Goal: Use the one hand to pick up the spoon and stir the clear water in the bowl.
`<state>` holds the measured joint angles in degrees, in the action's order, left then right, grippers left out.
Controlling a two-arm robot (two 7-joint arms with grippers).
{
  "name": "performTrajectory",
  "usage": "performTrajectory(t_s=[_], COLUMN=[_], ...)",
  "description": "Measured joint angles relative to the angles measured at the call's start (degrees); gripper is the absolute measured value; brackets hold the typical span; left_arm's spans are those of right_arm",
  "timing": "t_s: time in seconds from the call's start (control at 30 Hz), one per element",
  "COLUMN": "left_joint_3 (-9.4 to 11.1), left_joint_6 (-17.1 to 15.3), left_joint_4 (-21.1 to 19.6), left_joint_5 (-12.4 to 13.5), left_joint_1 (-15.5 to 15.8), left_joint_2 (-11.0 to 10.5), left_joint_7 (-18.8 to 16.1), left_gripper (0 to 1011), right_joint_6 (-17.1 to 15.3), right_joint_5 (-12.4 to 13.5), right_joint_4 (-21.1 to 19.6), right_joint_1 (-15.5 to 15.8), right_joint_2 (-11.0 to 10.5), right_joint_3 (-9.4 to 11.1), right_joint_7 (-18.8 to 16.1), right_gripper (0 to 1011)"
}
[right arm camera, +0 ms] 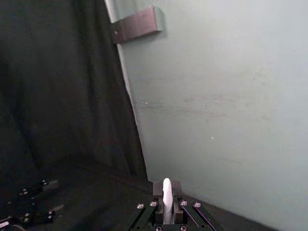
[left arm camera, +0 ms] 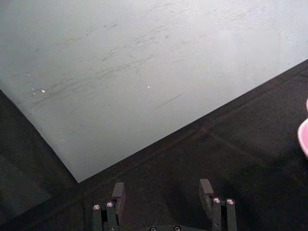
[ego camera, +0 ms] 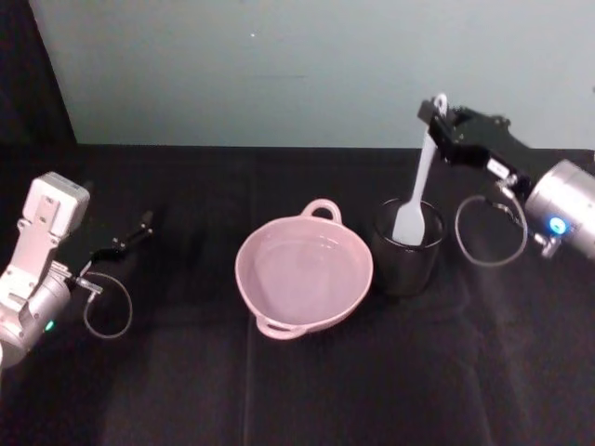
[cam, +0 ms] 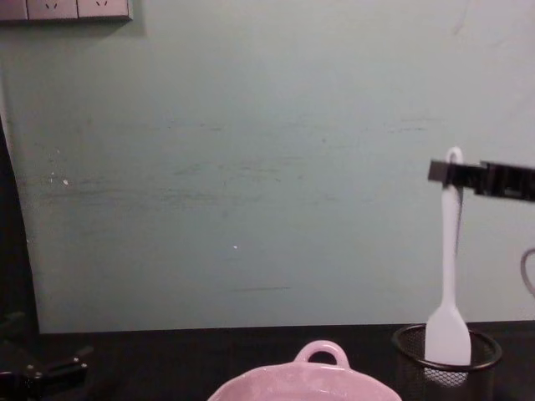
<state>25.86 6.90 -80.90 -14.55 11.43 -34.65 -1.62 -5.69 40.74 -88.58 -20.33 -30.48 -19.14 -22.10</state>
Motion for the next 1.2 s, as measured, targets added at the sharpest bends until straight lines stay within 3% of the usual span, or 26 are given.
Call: performTrajectory(t_s=[0.4,1.2], left_joint_3=[0.00,0.00], left_joint_6=[0.00,0.00], left_joint_4=[0.00,0.00], left_joint_5=[0.00,0.00], left_joint_1=[0.00,0.00], left_joint_2=[0.00,0.00], left_joint_7=[0.00,0.00], left_gripper=[1011,1011], right_joint_6=[-3.94,-3.76], right_joint_5=[-0.73,-0.92], right_joint_4=[-4.67,-4.42], right_joint_1=[-2.87,-2.71], right_joint_2=[-1.54,-1.49], right_joint_3=[0.32,0.23], right_joint_7=[-0.32,-0.27], right_gripper=[109,109])
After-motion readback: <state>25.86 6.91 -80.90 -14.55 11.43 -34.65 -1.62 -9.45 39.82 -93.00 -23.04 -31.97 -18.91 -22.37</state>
